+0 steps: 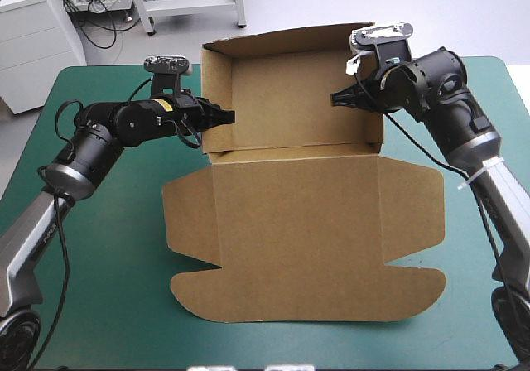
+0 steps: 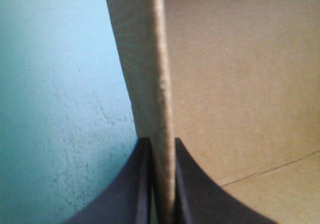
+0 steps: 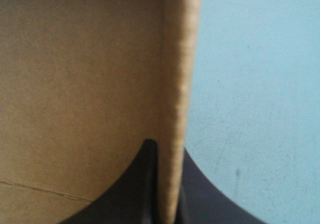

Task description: Fold the box

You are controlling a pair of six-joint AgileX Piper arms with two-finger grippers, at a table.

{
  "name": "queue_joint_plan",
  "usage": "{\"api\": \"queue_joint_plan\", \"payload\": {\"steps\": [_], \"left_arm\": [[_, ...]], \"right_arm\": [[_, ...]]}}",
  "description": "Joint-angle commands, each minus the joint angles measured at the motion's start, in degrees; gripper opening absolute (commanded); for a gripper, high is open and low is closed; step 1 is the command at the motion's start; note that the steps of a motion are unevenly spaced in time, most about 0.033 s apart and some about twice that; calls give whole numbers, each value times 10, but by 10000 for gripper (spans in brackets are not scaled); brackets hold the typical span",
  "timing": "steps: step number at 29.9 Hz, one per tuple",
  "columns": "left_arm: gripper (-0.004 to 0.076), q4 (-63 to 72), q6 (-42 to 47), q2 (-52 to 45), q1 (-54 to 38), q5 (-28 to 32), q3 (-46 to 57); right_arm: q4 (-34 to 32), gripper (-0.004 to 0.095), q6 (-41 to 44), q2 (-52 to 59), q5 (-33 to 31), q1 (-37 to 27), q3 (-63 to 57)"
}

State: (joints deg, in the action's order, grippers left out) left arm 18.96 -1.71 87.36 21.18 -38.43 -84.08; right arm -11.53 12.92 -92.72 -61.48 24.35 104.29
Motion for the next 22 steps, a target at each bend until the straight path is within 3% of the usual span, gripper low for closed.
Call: {"api": "queue_joint_plan", "payload": {"steps": [1, 8, 15, 22], "left_arm": [[-32, 34, -17, -24, 10, -7, -50], [-32, 19, 0, -21, 10, -75, -82], [-32, -37, 60, 37, 10, -159, -105], [-32, -39, 85, 122, 10, -251, -172]], "right_arm": [[42, -8, -11, 28, 31, 10, 19], [42, -8, 10, 19, -63, 10, 17], [55, -8, 6, -10, -100, 8, 17], [181, -8, -25, -70, -100, -36, 17]]}}
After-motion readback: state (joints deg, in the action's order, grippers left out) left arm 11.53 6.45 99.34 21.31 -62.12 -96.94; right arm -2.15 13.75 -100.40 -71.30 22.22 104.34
